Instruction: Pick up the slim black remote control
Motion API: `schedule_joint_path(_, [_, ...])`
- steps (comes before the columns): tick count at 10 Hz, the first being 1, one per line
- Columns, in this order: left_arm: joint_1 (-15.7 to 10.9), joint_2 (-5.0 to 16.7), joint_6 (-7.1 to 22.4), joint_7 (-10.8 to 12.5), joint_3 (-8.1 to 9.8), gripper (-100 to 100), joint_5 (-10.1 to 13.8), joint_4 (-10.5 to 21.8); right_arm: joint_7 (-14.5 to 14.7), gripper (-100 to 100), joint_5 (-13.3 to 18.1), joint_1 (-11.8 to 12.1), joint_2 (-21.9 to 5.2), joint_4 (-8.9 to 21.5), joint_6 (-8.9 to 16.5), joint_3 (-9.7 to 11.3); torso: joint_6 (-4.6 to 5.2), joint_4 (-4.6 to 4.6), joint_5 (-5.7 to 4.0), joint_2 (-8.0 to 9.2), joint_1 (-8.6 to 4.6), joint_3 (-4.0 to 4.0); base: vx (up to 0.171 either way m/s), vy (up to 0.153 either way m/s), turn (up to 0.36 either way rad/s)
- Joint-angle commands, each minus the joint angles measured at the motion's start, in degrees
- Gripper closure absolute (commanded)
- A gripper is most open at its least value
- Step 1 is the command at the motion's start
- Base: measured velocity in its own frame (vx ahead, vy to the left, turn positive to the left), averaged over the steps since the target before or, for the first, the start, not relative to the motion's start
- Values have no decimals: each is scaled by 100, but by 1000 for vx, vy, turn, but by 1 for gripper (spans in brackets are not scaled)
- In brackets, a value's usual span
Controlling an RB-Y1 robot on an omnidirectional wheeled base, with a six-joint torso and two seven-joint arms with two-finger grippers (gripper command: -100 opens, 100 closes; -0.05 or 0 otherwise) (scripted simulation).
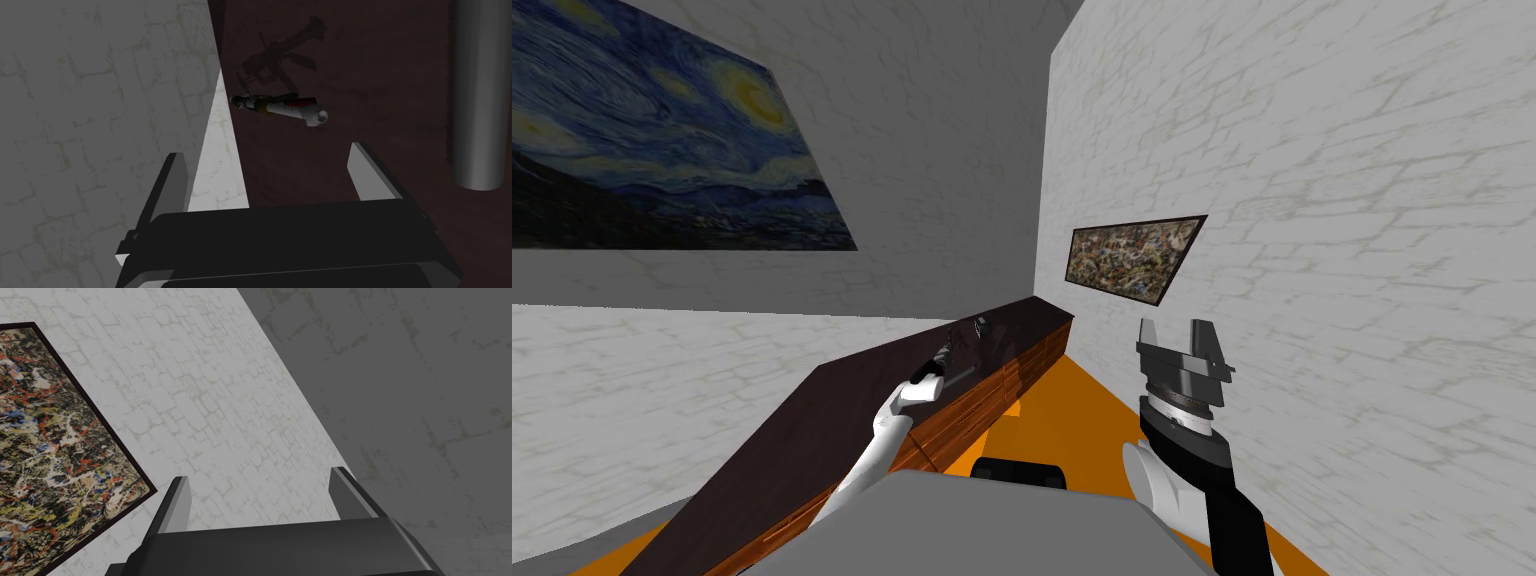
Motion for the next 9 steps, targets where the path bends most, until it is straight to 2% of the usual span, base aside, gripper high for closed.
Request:
schedule_joint_path(1, [-72,6,146,20,36,-100,13,222,0,0,0,0,0,0,0,0,0,0,0,0,0,0,13,18,-53])
schedule_joint_path(2, [-249,36,370,60,116,-100,42,472,0,0,0,0,0,0,0,0,-3,-1,1,0,2,0,20,23,-62])
schedule_joint_path(3, [-249,36,447,60,116,-100,42,540,0,0,0,0,0,0,0,0,-1,-1,1,-3,4,-2,21,21,-51])
schedule_joint_path(4, [-421,70,628,102,191,-100,69,781,0,0,0,1,0,0,0,0,-3,-1,1,-3,4,-2,25,21,-58])
schedule_joint_path(5, [-421,70,747,102,191,-100,69,852,0,0,0,0,0,0,0,0,-2,-1,1,-5,4,-3,26,17,-42])
schedule_joint_path(6, [-587,107,944,146,261,-100,95,1051,0,0,0,1,0,0,0,0,-3,-2,1,-5,2,-3,38,12,-57])
schedule_joint_path(8, [-587,107,1043,146,261,-100,95,1156,0,0,0,1,0,0,0,0,-4,-2,0,-8,-1,-5,21,8,-13])
schedule_joint_path(9, [-745,149,1335,192,326,-100,119,1383,0,0,0,1,0,0,0,0,-4,-1,0,-2,-2,-1,23,11,-28])
